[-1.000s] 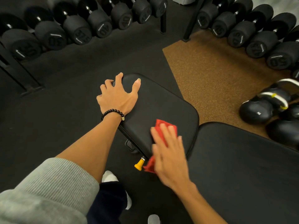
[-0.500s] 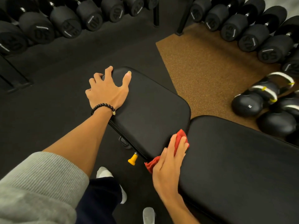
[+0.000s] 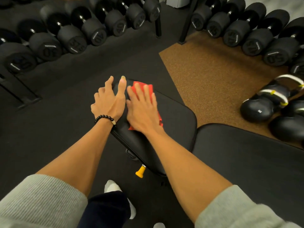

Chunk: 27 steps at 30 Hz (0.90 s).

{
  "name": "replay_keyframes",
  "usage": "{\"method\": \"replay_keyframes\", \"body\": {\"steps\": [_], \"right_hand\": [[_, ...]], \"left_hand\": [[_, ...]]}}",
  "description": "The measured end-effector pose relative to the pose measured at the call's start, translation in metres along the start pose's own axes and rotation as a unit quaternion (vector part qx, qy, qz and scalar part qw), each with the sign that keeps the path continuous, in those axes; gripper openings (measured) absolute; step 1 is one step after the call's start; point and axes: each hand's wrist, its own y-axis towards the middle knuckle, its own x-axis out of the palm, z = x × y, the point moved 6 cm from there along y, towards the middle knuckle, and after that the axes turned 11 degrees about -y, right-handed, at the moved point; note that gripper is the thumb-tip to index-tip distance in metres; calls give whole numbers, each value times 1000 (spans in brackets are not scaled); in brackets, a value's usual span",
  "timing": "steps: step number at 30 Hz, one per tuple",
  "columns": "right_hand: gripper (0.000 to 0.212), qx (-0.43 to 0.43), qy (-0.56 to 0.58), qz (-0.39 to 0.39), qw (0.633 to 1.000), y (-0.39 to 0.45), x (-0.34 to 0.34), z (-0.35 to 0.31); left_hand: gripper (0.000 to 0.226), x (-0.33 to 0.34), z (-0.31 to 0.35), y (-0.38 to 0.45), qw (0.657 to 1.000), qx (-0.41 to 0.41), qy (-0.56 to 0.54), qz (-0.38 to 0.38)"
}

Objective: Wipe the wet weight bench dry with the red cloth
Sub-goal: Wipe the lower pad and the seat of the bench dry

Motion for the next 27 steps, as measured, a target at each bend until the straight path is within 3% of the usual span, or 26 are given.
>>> {"method": "replay_keyframes", "body": {"steps": [1,3,4,6,8,12,14,16,19,21,24,27], "right_hand": [[54,-58,15,-1,998,-4,-2,-18],[57,-161,46,4,986,-29,-7,-34],[59,-204,54,-1,977,-47,-9,-32],[58,-255,45,-7,966,-76,-7,-11],[55,-208,32,5,978,-75,-6,24],[57,10,46,-12,999,-8,-1,46],[55,41,50,-4,998,26,-1,21],[50,-1,28,30,999,39,-6,-20],[46,-89,14,63,994,5,-8,-70],[52,-116,39,42,992,-36,-7,-75],[54,-127,21,5,992,-99,-4,-44],[50,-80,32,11,996,-131,-3,17]], "left_hand": [[81,-3,-2,3,994,-42,-102,-25],[76,-5,-4,8,929,-132,-336,-79],[75,-8,-4,9,899,-155,-395,-105],[88,-15,-6,15,879,-164,-426,-137],[104,-19,-11,19,867,-161,-448,-148],[111,-21,-15,23,848,-160,-469,-190],[104,-23,-13,20,847,-167,-459,-210],[100,-24,-16,22,836,-188,-457,-237],[103,-22,-20,32,854,-199,-417,-238],[108,-18,-19,34,908,-178,-321,-204],[102,-13,1,19,989,-16,-100,-109],[94,2,24,-11,988,101,89,-73]]}}
